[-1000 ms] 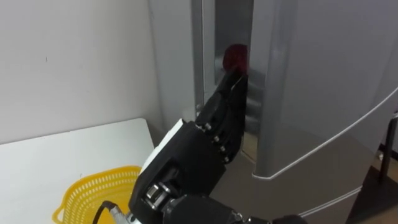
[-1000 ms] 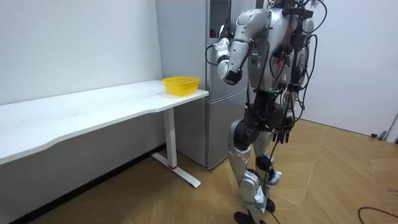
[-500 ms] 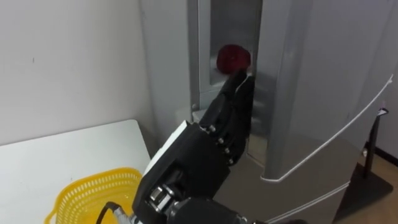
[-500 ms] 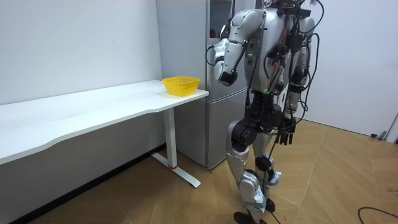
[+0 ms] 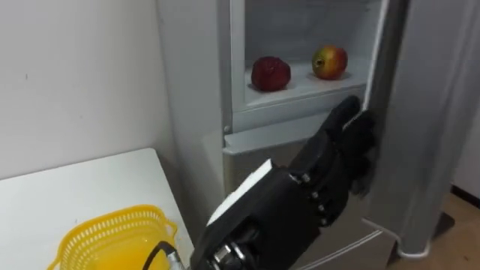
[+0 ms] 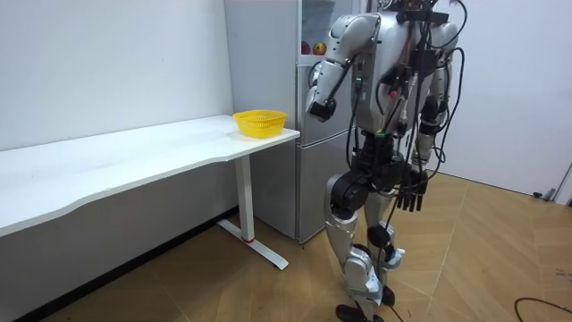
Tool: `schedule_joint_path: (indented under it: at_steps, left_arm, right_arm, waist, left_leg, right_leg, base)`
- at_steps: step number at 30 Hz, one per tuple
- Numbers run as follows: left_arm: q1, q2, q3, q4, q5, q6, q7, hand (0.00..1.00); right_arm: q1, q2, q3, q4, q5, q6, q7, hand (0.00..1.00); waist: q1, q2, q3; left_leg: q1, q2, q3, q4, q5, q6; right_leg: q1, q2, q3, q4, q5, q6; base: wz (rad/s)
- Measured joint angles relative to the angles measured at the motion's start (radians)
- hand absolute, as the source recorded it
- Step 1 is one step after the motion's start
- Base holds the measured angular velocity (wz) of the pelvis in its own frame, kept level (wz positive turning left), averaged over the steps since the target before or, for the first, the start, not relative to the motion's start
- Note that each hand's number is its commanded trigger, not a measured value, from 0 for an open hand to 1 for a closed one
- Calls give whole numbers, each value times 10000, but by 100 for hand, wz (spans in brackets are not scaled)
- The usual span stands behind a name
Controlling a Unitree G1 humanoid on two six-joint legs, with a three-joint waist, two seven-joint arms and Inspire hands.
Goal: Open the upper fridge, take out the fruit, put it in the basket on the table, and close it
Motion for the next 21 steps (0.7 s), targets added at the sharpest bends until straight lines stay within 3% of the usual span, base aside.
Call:
schedule_joint_path:
  at_steps: [5,7,9,14,21]
  left_arm:
    - [-1485,-214,-331,7,-136,-87,-352,0]
    - [-1723,-304,-401,10,-338,-232,-453,0]
    - [-1992,-349,-536,36,-386,-248,-627,0]
    - [-2130,-355,-733,147,-480,-247,-846,0]
    - [-2127,-241,-726,122,-549,-255,-1005,0]
  right_arm:
    - [-102,-25,0,-40,43,-8,-12,0]
    - [-65,-130,4,-68,111,0,-15,0]
    - [-51,-275,9,-73,209,-2,-15,0]
    - [-55,-333,42,-122,805,-3,-10,0]
    - [-39,-384,40,-111,982,-25,-13,0]
  waist:
    - [-314,76,-43]
    - [-379,169,-77]
    - [-383,342,-48]
    - [-396,390,-19]
    - [-312,293,40]
  left_leg:
    - [16,29,229,-38,-4,-10]
    - [39,58,262,-28,-21,-58]
    - [60,96,216,-2,-50,-111]
    - [31,162,198,1,-44,-212]
    - [28,189,101,6,0,-282]
  right_leg:
    - [-45,36,1,-144,1,3]
    - [-51,50,0,-171,1,3]
    - [-35,103,-15,-178,-2,-1]
    - [-72,207,-10,-152,-21,-117]
    - [-57,205,-85,-132,-70,-215]
  base:
    - [-24]
    - [-20]
    - [-19]
    - [-5]
    - [2]
